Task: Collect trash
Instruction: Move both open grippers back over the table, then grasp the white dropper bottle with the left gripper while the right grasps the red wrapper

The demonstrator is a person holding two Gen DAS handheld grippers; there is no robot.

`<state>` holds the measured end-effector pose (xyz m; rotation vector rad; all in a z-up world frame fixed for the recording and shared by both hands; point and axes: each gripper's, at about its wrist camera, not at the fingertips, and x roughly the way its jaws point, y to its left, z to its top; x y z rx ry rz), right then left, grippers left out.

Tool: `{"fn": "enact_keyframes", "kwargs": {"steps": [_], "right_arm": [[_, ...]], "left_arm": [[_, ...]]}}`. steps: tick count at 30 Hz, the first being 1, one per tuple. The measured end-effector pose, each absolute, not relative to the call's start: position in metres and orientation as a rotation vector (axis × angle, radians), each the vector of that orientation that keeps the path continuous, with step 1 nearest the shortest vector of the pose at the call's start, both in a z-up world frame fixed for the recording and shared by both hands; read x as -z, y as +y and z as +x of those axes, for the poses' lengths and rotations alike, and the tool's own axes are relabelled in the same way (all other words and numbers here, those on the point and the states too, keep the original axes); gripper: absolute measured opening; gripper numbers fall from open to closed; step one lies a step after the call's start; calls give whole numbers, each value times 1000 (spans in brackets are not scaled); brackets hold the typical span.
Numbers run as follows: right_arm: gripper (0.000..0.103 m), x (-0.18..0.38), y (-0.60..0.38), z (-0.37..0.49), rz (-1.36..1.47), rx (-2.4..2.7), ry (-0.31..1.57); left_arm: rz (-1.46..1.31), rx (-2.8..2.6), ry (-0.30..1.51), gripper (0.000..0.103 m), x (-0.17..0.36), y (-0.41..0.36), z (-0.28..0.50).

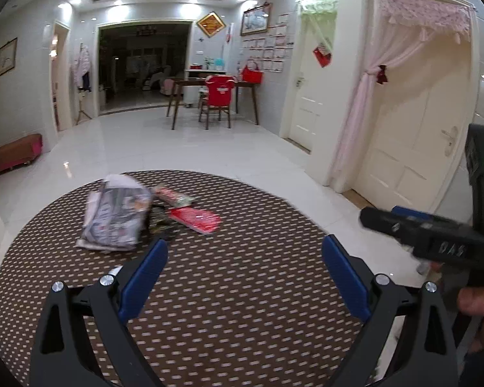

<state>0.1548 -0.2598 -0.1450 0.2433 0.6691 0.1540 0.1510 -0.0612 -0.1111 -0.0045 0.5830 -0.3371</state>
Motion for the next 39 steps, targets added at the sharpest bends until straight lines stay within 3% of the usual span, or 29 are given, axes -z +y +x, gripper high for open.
{"fn": "enact_keyframes", "kwargs": {"steps": [11, 20, 26, 30, 31, 32, 34, 35, 36, 37, 39], "right_arm": [[97, 164, -200, 199, 171, -246, 740], [97, 188, -163, 240, 80, -291, 808], [97, 202, -138, 272, 5, -319, 842], [97, 213, -121, 298, -68, -315, 861], [96, 217, -117, 304, -79, -317, 869], [96, 220, -113, 312, -87, -325, 879], [81, 224, -103, 323, -109, -343, 887], [79, 227, -97, 331, -130, -347, 898], [61, 226, -94, 332, -145, -345, 888], [37, 225, -90, 334, -153, -358, 880], [32, 223, -88, 334, -150, -366, 876]], "left_arm": [[16, 127, 694, 94, 153, 24, 180], [-52, 151, 792, 93, 179, 51, 204], [-55, 183, 874, 63, 190, 49, 221], [-46, 193, 885, 55, 192, 48, 223], [-37, 196, 886, 50, 193, 47, 224], [-32, 203, 885, 39, 193, 45, 224], [-33, 220, 887, 23, 194, 43, 227], [-46, 226, 887, 24, 195, 45, 227], [-66, 233, 886, 23, 195, 47, 228], [-89, 242, 886, 23, 195, 50, 228], [-127, 255, 885, 23, 197, 56, 228]]}}
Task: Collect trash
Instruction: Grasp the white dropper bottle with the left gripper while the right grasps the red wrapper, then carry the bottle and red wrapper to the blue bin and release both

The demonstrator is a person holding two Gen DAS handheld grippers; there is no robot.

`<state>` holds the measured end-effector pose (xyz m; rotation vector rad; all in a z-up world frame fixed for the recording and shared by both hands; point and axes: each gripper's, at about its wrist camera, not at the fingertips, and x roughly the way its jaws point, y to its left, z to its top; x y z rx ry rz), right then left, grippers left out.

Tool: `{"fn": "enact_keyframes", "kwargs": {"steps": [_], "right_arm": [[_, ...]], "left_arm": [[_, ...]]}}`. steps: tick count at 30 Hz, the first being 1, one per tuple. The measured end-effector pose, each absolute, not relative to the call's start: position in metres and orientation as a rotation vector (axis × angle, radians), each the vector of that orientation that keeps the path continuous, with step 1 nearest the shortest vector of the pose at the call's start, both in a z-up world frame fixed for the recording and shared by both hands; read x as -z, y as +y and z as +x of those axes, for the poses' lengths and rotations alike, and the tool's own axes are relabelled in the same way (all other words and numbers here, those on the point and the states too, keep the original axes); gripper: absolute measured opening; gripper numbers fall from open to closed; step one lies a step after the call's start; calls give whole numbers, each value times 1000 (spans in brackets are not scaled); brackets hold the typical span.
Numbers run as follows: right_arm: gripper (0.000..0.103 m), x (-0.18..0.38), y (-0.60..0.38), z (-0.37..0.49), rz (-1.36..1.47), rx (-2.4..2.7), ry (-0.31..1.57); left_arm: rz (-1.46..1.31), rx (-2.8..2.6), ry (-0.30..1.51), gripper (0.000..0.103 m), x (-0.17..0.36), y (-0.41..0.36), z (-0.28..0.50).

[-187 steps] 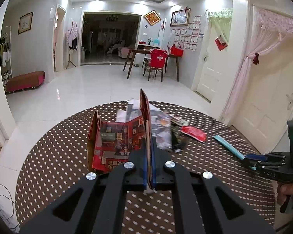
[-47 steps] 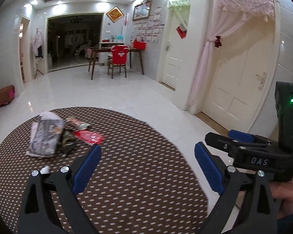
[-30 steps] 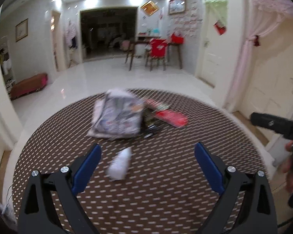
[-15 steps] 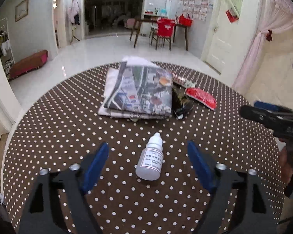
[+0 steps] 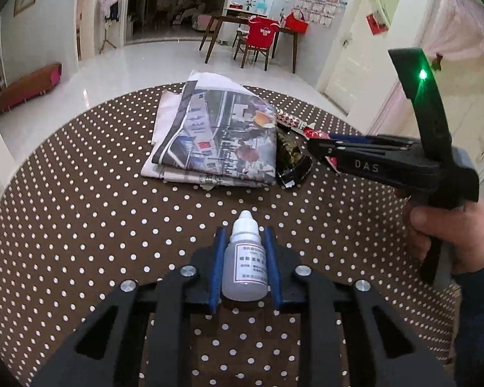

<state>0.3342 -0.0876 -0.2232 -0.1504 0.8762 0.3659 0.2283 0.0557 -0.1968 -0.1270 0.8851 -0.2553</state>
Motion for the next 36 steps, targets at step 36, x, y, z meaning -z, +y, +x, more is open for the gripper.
{"fn": "enact_keyframes", "kwargs": {"steps": [36], "right_arm": [[29, 139, -286, 142, 319, -300, 611]], "left_arm": [[-43, 407, 679, 23, 125, -66, 155]]}}
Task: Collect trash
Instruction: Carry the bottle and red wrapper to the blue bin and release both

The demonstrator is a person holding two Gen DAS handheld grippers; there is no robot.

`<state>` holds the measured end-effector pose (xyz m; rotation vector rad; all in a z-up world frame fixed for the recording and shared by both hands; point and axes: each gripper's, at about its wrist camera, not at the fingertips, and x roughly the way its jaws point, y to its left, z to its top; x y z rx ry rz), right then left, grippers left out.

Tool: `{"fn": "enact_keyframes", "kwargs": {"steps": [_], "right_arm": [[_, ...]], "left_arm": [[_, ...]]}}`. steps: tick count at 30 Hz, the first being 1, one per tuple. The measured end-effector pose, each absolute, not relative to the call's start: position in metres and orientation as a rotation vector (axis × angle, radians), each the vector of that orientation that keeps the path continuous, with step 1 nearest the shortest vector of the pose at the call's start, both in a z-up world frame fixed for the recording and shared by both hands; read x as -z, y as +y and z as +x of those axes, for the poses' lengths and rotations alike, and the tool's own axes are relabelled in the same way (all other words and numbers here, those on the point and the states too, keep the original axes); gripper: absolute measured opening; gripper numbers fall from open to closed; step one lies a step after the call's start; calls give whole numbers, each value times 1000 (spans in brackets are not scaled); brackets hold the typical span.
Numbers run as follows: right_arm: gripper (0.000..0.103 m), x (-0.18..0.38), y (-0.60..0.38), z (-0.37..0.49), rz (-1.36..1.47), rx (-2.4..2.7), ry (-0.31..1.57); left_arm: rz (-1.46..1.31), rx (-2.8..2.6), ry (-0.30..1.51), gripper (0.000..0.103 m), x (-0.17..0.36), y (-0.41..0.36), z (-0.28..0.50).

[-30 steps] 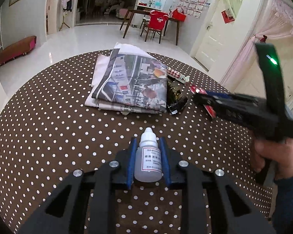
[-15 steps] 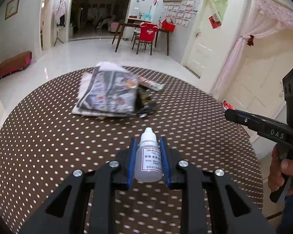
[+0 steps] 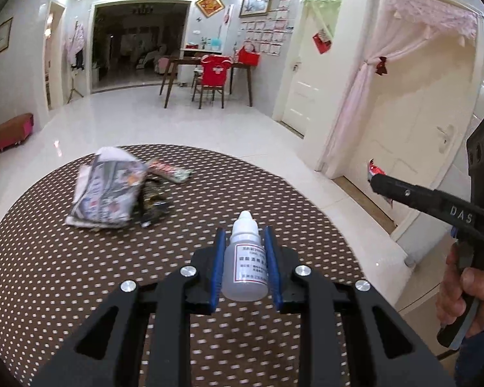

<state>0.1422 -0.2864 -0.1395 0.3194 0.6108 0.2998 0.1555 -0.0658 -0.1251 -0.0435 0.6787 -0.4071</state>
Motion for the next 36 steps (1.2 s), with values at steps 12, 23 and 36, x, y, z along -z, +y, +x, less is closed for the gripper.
{"fn": "enact_keyframes", "kwargs": {"steps": [12, 23, 36], "right_arm": [[29, 154, -383, 115, 421, -112, 586], [29, 216, -447, 121, 516, -6, 707], [69, 310, -479, 150, 636, 52, 909]], "left_arm": [[1, 513, 676, 23, 119, -139, 149], [54, 620, 742, 23, 144, -218, 159], [120, 672, 860, 23, 178, -290, 189]]}}
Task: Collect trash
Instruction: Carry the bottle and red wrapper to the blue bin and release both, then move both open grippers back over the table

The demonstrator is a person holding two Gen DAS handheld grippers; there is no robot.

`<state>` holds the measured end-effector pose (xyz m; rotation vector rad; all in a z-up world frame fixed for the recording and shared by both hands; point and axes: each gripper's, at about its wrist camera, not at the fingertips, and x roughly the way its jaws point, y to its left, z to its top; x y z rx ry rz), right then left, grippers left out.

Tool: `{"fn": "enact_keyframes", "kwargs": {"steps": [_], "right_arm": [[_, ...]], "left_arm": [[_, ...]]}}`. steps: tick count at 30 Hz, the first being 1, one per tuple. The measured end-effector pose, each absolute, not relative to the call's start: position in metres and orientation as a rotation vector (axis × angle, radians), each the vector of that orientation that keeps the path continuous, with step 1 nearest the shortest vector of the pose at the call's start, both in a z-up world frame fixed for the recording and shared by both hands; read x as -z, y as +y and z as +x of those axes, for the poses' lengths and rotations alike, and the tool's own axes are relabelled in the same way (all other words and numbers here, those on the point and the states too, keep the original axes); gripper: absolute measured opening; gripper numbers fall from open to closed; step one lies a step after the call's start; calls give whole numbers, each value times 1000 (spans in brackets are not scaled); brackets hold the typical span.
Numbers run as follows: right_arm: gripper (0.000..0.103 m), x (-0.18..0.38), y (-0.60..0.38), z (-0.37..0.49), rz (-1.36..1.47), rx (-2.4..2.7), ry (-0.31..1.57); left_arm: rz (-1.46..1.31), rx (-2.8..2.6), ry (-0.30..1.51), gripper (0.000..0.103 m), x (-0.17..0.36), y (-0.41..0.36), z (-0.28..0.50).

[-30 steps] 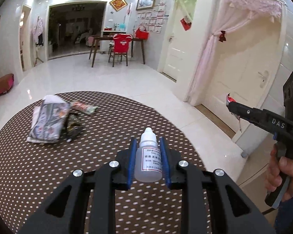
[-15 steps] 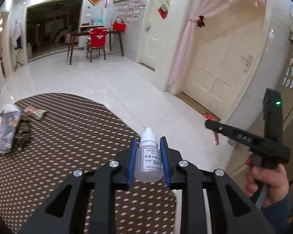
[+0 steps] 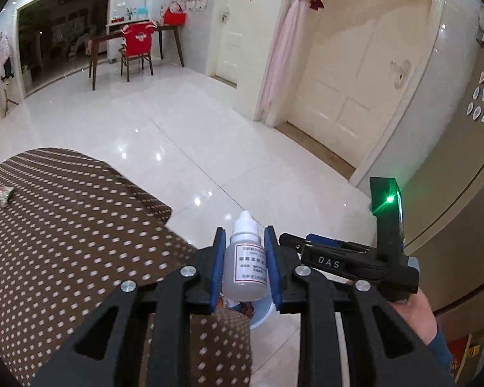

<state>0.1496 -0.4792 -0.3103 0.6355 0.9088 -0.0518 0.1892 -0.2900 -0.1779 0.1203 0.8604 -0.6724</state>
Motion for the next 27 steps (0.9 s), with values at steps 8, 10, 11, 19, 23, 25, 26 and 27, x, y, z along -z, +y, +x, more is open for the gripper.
{"fn": "enact_keyframes", "kwargs": {"steps": [8, 10, 11, 19, 23, 25, 26, 27], "right_arm": [[81, 298, -521, 131, 694, 114, 827], [83, 291, -527, 125, 697, 115, 808], [84, 286, -531, 121, 704, 116, 795], [93, 255, -545, 106, 715, 126, 725], [97, 244, -547, 105, 691, 139, 722], [97, 242, -544, 105, 680, 143, 719], [97, 240, -540, 105, 670, 147, 719], [97, 238, -538, 105, 658, 153, 719]], "left_arm": [[164, 710, 948, 23, 209, -334, 206], [183, 718, 973, 24, 217, -346, 210], [186, 721, 979, 24, 220, -348, 210], [205, 685, 1017, 85, 227, -369, 222], [225, 652, 980, 90, 216, -364, 220], [222, 638, 954, 90, 208, -362, 217], [216, 637, 948, 91, 206, -359, 216], [205, 637, 940, 91, 201, -355, 214]]}}
